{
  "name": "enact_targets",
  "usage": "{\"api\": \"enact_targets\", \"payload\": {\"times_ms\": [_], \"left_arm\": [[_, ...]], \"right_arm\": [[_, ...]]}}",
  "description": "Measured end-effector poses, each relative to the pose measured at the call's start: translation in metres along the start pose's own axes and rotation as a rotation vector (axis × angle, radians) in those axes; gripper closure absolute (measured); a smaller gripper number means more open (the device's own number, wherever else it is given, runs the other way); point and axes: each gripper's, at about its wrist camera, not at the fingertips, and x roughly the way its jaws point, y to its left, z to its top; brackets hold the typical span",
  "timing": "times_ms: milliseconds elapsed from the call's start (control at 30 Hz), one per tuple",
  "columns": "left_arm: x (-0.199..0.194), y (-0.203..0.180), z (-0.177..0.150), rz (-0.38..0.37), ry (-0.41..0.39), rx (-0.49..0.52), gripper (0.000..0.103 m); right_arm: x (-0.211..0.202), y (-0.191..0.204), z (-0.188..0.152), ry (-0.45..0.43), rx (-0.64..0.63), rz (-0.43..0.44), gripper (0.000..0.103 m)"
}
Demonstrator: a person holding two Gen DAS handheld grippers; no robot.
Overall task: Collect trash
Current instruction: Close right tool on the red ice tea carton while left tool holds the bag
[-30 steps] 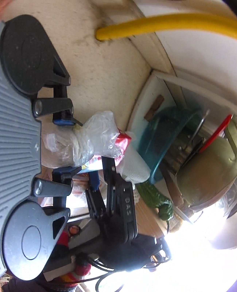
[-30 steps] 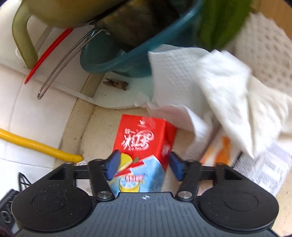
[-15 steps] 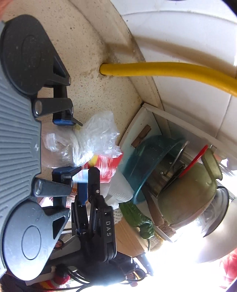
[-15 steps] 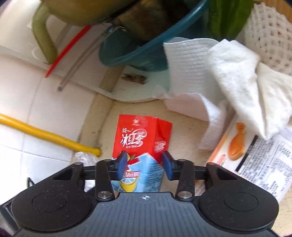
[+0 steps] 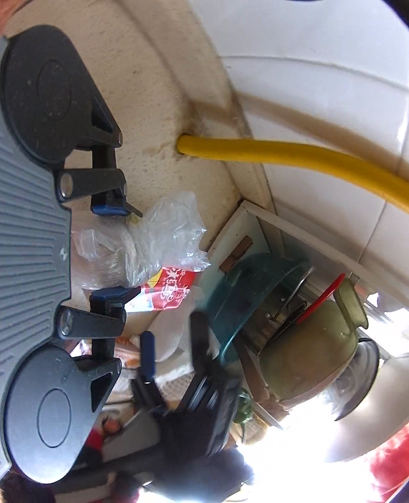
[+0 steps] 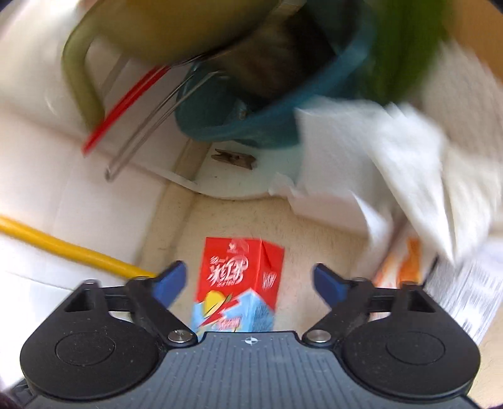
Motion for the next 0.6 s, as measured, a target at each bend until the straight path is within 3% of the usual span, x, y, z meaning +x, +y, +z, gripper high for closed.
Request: {"api": "enact_targets", "payload": {"times_ms": [67, 167, 267, 300, 433, 600], "left_arm": [[-0.004, 0.006, -0.004, -0.019, -0.007, -0.021, 0.068], [-0.002, 0.015, -0.009, -0.037, 0.007, -0.049, 0.068], [-0.002, 0.019, -0.013, -0.019, 0.005, -0.047, 0.068], [-0.004, 0.019, -0.014, -0.015, -0.001, -0.043, 0.068], [-0.008, 0.012, -0.013, 0.063, -0.023, 0.014, 0.068], [-0.022, -0.001, -0.016, 0.088, -0.058, 0.037, 0.068]], "right_arm": [[0.014, 0.03, 0.0, 0.035, -0.079, -0.087, 0.001], [0.032, 0.055, -0.006, 0.055, -0.124, -0.119, 0.001], [0.046, 0.064, -0.016, 0.07, -0.179, -0.206, 0.007], [0.052, 0.063, -0.02, 0.086, -0.19, -0.223, 0.014], [0.046, 0.048, -0.024, 0.097, -0.195, -0.185, 0.022], [0.01, 0.033, -0.032, 0.054, -0.22, -0.136, 0.023]]}}
